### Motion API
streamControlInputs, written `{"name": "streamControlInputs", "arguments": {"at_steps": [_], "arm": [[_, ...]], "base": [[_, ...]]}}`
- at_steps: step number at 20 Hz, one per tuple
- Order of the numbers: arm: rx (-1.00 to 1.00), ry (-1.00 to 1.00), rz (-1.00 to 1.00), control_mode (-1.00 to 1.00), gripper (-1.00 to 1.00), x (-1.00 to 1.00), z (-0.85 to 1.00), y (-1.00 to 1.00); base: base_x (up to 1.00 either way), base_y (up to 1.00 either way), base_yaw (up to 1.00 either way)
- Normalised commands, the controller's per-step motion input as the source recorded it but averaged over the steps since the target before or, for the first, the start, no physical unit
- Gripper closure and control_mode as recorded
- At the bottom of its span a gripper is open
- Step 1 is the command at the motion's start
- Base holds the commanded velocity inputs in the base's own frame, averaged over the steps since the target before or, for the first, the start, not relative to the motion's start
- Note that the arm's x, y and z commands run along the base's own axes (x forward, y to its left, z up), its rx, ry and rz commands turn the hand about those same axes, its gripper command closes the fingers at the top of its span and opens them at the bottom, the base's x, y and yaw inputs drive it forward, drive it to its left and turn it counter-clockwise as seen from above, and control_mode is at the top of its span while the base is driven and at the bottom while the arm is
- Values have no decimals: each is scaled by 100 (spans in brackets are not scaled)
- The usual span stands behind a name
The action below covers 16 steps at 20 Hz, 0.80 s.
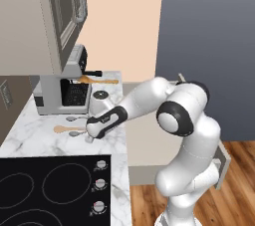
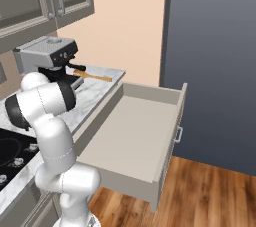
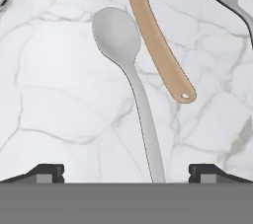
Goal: Organize the utensils by type. Pick up the wooden spoons from the counter and place them in the open cabinet. Then pick up the metallic utensils from the counter and place them in the open drawer.
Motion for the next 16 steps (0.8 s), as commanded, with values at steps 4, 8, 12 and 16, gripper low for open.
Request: {"name": "streamControlInputs", "arguments": {"at_steps": [4,8,12,16], "arm": [[0,0,0,-100,-100,17,-24,13],[0,0,0,-100,-100,26,-23,11],[0,0,0,-100,-100,36,-17,5],[0,0,0,-100,-100,27,-34,13]], "base": [[0,0,0],[0,0,0],[0,0,0],[0,0,0]]}}
